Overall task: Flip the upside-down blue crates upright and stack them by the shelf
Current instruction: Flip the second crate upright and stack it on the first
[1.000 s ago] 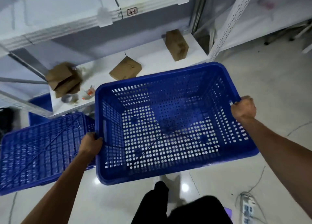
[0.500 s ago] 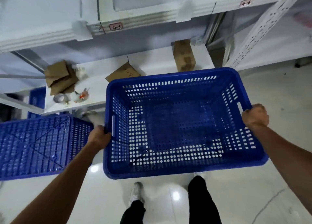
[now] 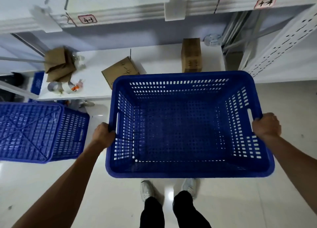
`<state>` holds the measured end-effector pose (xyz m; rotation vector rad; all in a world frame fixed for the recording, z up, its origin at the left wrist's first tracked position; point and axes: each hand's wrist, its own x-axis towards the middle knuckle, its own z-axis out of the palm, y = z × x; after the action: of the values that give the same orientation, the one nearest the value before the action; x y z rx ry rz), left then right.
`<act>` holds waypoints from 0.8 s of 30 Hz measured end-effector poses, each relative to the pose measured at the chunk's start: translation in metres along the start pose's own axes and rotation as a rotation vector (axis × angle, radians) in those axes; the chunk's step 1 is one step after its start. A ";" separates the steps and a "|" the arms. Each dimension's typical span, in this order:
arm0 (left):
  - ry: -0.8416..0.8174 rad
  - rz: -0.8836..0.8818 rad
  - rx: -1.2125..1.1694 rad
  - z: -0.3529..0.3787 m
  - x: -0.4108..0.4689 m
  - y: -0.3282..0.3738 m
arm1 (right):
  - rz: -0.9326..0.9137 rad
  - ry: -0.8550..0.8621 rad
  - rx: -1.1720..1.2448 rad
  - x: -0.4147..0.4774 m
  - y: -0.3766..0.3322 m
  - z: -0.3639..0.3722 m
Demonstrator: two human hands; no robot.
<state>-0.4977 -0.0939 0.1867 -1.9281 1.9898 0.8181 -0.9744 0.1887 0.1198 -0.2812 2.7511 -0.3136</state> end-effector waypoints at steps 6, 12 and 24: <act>0.017 0.019 -0.020 0.000 0.016 0.015 | 0.027 0.017 0.012 0.033 -0.014 0.011; 0.023 0.049 -0.018 -0.005 0.024 0.025 | 0.045 0.013 -0.001 0.047 -0.011 0.013; 0.067 0.041 0.023 0.003 0.020 0.025 | 0.004 0.027 0.069 0.044 -0.011 0.009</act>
<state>-0.5247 -0.1099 0.1793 -1.9323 2.0749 0.7468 -1.0098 0.1662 0.1002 -0.2551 2.7599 -0.4125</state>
